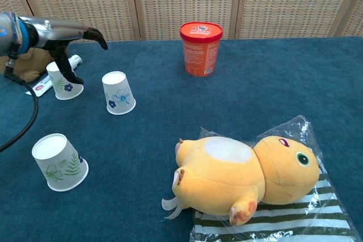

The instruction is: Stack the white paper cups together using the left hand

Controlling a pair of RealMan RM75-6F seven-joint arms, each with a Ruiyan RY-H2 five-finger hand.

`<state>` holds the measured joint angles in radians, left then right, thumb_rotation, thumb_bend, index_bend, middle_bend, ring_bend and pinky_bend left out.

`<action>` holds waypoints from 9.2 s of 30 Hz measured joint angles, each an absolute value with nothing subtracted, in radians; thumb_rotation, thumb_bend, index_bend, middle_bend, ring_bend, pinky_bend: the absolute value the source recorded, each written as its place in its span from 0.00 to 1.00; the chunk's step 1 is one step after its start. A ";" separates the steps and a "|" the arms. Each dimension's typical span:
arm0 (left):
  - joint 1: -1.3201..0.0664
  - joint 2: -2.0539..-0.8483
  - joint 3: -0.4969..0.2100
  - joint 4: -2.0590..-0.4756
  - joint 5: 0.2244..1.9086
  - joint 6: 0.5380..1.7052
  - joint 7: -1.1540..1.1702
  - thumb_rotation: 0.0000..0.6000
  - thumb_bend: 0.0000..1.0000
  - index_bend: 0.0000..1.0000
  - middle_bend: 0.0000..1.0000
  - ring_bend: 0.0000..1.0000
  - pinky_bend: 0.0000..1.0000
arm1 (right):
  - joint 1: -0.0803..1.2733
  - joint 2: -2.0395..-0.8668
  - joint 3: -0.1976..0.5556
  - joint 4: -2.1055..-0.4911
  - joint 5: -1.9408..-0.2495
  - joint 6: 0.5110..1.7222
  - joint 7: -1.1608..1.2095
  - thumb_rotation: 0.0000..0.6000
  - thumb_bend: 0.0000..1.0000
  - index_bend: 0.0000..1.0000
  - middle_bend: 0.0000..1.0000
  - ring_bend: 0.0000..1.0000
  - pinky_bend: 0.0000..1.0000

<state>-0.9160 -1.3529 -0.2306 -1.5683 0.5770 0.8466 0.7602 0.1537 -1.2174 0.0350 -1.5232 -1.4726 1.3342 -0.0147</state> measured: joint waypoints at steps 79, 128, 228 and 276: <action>-0.664 -0.881 0.102 -2.136 1.287 1.096 0.460 1.00 0.24 0.44 0.00 0.00 0.00 | 0.143 -1.230 0.038 -1.530 -1.490 1.385 -0.055 1.00 0.00 0.00 0.00 0.00 0.00; -0.610 -1.049 0.024 -1.985 1.195 1.048 0.507 1.00 0.24 0.07 0.00 0.00 0.00 | 0.140 -1.228 0.036 -1.534 -1.503 1.395 -0.052 1.00 0.00 0.00 0.00 0.00 0.00; -0.923 -1.165 -0.158 -1.688 0.556 0.857 0.573 1.00 0.24 0.41 0.00 0.00 0.00 | 0.156 -1.247 0.041 -1.501 -1.454 1.340 -0.065 1.00 0.00 0.00 0.00 0.00 0.00; -0.721 -0.844 0.022 -2.109 1.079 0.811 0.497 1.00 0.24 0.33 0.00 0.00 0.00 | 0.144 -1.237 0.041 -1.522 -1.467 1.369 -0.069 1.00 0.00 0.00 0.00 0.00 0.00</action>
<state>-0.7210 -0.8437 0.0223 -2.1094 1.0795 0.8109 0.4969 0.1442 -1.2372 0.0413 -1.5217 -1.4669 1.3685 -0.0685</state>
